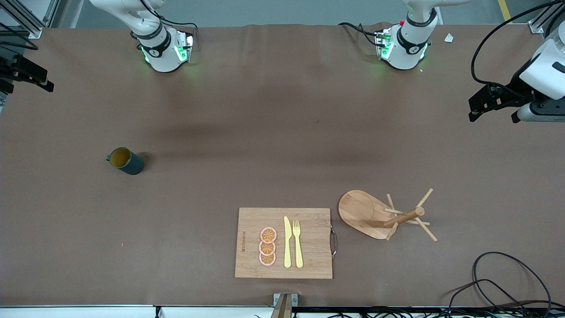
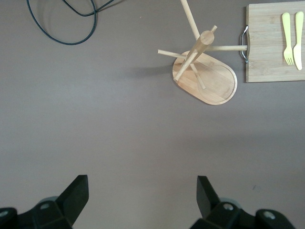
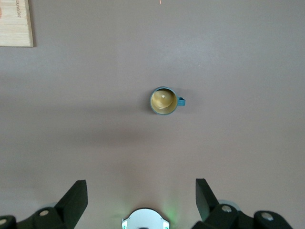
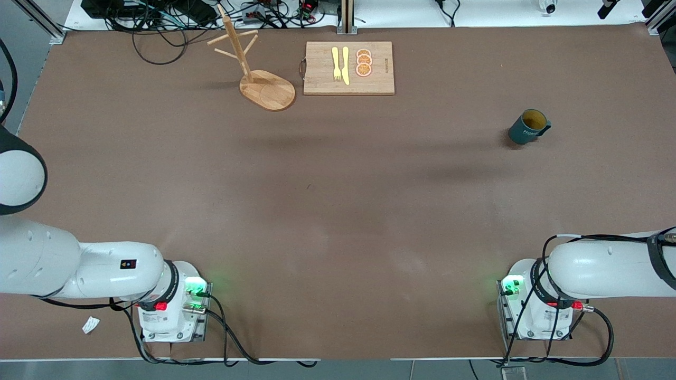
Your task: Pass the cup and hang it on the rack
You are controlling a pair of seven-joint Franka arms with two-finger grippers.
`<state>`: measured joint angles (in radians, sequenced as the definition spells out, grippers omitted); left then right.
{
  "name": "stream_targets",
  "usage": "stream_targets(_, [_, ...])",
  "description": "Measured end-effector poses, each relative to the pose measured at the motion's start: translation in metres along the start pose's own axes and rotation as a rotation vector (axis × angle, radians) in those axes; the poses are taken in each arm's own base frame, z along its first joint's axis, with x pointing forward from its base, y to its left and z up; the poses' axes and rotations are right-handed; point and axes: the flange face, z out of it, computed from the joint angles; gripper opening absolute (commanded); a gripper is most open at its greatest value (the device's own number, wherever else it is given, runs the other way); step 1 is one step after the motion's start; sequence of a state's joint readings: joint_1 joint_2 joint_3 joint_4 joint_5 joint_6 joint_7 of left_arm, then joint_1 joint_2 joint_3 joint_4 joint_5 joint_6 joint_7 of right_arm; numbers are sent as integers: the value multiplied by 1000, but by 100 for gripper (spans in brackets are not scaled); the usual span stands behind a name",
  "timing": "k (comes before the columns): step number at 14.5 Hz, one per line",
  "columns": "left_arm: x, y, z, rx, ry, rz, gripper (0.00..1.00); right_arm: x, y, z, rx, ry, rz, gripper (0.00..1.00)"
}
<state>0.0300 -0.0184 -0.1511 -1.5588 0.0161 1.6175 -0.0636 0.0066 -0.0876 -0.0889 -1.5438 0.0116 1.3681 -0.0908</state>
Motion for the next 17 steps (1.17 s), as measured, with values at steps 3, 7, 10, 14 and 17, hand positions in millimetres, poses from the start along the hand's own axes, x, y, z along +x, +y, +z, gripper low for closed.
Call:
stream_targets(3, [0, 0, 0, 0, 0, 0, 100, 0, 0, 0, -1, 0, 0, 100])
stream_targets(7, [0, 0, 1, 0, -2, 0, 100, 0, 0, 0, -1, 0, 0, 100])
stream_targets(10, [1, 0, 1, 0, -2, 0, 100, 0, 1, 0, -1, 0, 1, 100])
stream_targets(14, [1, 0, 1, 0, -3, 0, 100, 0, 6, -1, 0, 3, 12, 100])
stream_targets(17, [1, 0, 2, 0, -3, 0, 100, 10, 6, 9, 1, -3, 12, 100])
